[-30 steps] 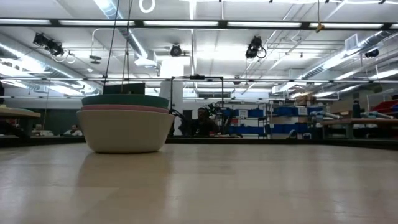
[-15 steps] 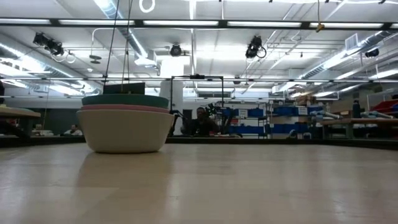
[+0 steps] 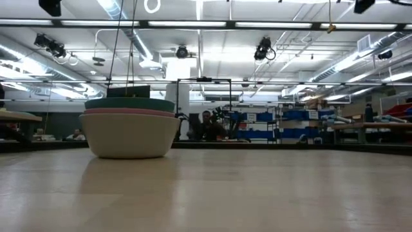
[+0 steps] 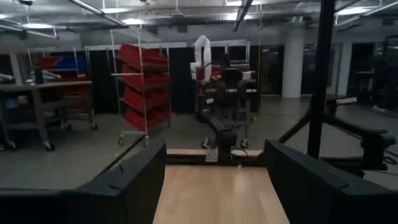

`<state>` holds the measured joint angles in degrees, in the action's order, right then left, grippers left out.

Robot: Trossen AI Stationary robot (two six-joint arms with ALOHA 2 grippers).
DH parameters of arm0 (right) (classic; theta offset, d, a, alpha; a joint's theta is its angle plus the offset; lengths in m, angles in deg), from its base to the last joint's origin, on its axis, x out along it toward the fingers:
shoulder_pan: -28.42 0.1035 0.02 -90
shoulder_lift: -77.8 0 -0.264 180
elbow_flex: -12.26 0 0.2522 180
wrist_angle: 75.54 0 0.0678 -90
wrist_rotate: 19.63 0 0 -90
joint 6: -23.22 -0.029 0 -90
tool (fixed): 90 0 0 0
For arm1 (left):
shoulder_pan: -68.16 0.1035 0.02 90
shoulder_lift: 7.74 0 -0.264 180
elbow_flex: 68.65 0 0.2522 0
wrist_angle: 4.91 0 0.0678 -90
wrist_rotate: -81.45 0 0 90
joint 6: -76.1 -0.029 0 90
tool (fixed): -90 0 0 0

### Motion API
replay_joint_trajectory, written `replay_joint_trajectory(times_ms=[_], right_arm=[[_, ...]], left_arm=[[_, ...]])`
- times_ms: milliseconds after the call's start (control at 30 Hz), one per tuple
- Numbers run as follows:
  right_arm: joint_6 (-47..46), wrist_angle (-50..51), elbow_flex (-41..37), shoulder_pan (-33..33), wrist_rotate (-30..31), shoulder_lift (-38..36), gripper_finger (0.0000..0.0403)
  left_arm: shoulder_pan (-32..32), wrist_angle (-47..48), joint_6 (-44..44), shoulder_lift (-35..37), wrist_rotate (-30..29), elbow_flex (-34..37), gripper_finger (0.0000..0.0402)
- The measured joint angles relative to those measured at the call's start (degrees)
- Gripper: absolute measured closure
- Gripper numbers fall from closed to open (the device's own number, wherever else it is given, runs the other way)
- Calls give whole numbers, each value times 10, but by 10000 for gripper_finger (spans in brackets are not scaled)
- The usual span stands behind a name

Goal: Nest bowls inside each other
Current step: Return to Home Position

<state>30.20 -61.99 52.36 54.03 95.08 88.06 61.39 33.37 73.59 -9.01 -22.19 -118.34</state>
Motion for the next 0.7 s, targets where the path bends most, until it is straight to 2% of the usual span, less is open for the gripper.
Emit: replay_joint_trajectory(times_ms=[233,533,700], right_arm=[[-20,-21,-94,-9,15,-62,238],[-34,-182,-250,-40,11,-76,238],[-53,-145,-258,-73,11,-63,238]], left_arm=[[0,-45,-4,11,2,56,122],[0,-95,-21,12,3,136,122],[0,-119,-43,12,4,182,122]])
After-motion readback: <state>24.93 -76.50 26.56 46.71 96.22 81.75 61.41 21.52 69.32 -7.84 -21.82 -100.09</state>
